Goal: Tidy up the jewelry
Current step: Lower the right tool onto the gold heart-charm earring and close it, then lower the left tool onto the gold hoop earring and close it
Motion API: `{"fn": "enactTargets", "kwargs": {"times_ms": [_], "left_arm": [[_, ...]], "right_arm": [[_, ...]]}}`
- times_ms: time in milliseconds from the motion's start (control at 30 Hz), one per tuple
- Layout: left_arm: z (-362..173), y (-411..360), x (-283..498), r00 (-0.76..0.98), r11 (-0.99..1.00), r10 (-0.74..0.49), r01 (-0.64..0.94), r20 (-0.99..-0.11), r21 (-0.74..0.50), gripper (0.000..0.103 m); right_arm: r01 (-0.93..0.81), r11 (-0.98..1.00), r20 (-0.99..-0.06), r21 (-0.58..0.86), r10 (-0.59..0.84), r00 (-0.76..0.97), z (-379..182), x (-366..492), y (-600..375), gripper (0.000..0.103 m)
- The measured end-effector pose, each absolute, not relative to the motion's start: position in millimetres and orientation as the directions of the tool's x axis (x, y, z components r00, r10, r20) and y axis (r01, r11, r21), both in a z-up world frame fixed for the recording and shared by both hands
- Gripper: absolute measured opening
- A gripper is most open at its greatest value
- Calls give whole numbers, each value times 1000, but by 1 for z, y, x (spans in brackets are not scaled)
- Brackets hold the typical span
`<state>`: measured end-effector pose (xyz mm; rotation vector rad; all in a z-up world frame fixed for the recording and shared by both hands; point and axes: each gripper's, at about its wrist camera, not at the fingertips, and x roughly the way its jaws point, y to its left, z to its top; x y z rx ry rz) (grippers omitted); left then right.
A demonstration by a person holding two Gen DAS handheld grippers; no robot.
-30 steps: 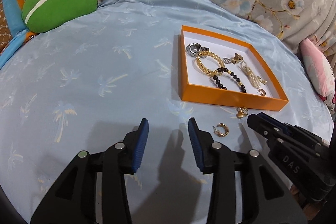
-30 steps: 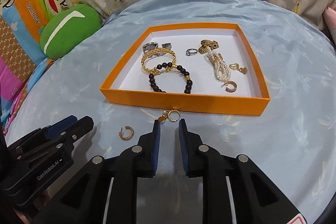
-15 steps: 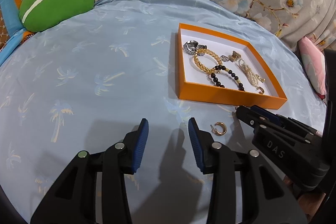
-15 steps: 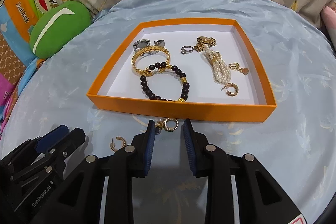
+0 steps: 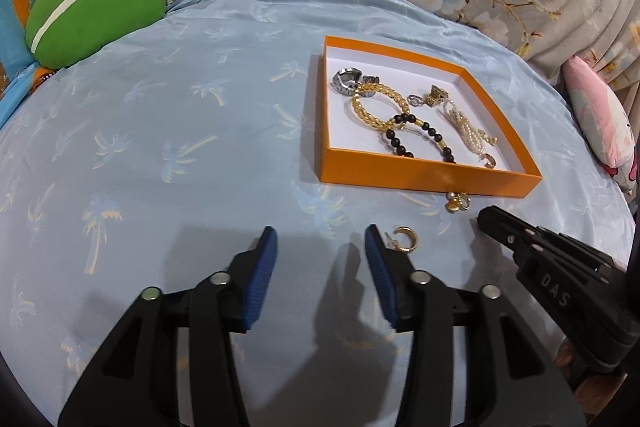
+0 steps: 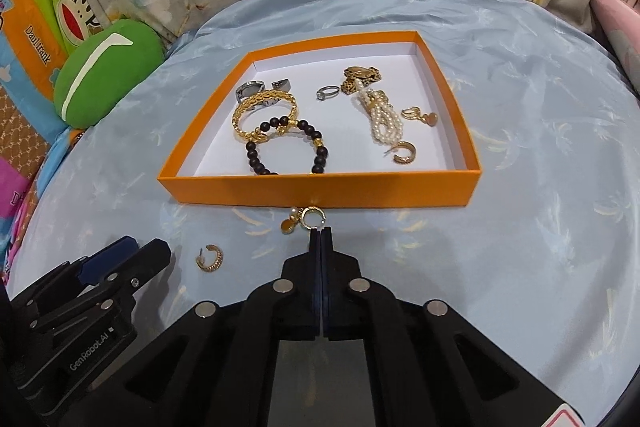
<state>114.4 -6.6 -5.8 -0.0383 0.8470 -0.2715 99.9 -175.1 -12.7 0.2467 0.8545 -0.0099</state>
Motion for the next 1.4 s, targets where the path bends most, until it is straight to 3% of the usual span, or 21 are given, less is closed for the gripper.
{"fn": "enactTargets", "kwargs": {"times_ms": [100,233,467,667,700,733,967,1067,1133,1167,1400], "left_arm": [[-6,-12,114,618,960,-272,227,-738,-164,51],[-6,-18,111,628,962,-260,237,-733,-139,54],[-7,-8,116,622,965,-259,195,-739,-175,54],[-7,-9,116,621,965,-258,199,-740,-170,54],[-7,-10,116,622,965,-258,201,-740,-168,54],[-7,-10,116,621,965,-259,205,-739,-166,54],[-7,-18,114,620,963,-258,224,-741,-148,59],[-8,-16,115,616,964,-260,212,-743,-162,60],[-8,-14,116,619,965,-259,202,-742,-168,60],[-8,-13,116,618,965,-260,200,-741,-172,60],[-7,0,117,625,969,-246,160,-741,-187,60]], "right_arm": [[93,972,-739,217,102,666,-11,101,-174,1],[77,982,-740,172,77,668,-9,109,-162,22],[87,987,-768,137,50,639,-13,126,-157,25],[97,987,-759,128,34,650,-12,122,-158,18],[99,987,-757,125,30,653,-11,121,-159,14],[103,987,-760,120,25,649,-11,119,-161,2],[123,975,-754,186,62,654,-13,106,-180,0],[95,978,-748,187,79,659,-11,109,-175,9],[77,982,-743,174,79,665,-9,111,-168,31],[72,985,-742,158,71,666,-9,112,-164,35],[53,992,-768,113,54,638,-14,126,-152,35]]}}
